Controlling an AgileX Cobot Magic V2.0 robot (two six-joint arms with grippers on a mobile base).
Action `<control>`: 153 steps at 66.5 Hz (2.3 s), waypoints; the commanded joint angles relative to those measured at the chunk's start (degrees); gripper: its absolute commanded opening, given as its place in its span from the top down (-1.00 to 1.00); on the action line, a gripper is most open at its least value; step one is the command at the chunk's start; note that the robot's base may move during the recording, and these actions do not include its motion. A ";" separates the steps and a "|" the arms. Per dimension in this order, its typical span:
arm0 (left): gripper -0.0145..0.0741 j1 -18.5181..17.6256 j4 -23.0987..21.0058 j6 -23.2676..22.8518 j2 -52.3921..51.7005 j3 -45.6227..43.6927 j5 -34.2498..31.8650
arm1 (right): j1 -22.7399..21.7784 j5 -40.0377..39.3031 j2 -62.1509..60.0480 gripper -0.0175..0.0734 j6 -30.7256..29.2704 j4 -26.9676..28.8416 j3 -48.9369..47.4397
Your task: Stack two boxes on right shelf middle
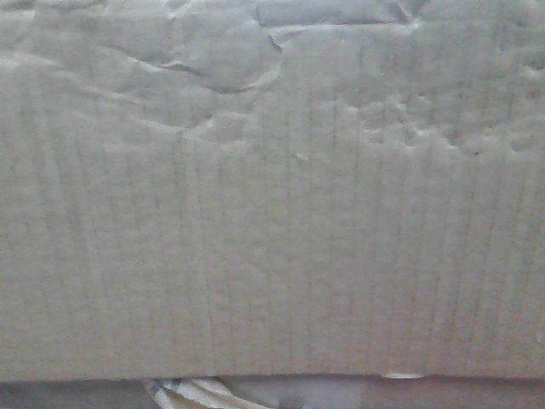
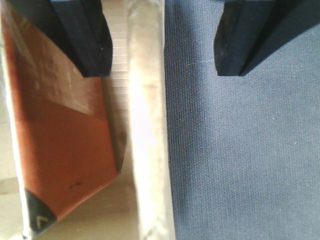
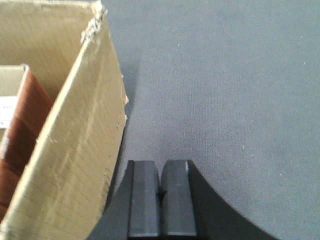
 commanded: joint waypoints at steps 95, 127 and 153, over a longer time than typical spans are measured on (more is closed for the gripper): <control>-0.12 0.00 1.84 0.25 -0.74 -0.25 -0.09 | 24.26 28.59 29.61 -0.15 30.18 -19.04 -24.98; -0.12 0.00 1.92 0.25 -0.74 -0.25 -0.09 | 24.26 28.59 31.00 0.19 31.52 -16.69 -23.78; 0.27 0.00 1.78 -1.74 -0.11 -0.25 -0.09 | 24.26 28.59 31.00 0.66 31.52 -16.69 -23.78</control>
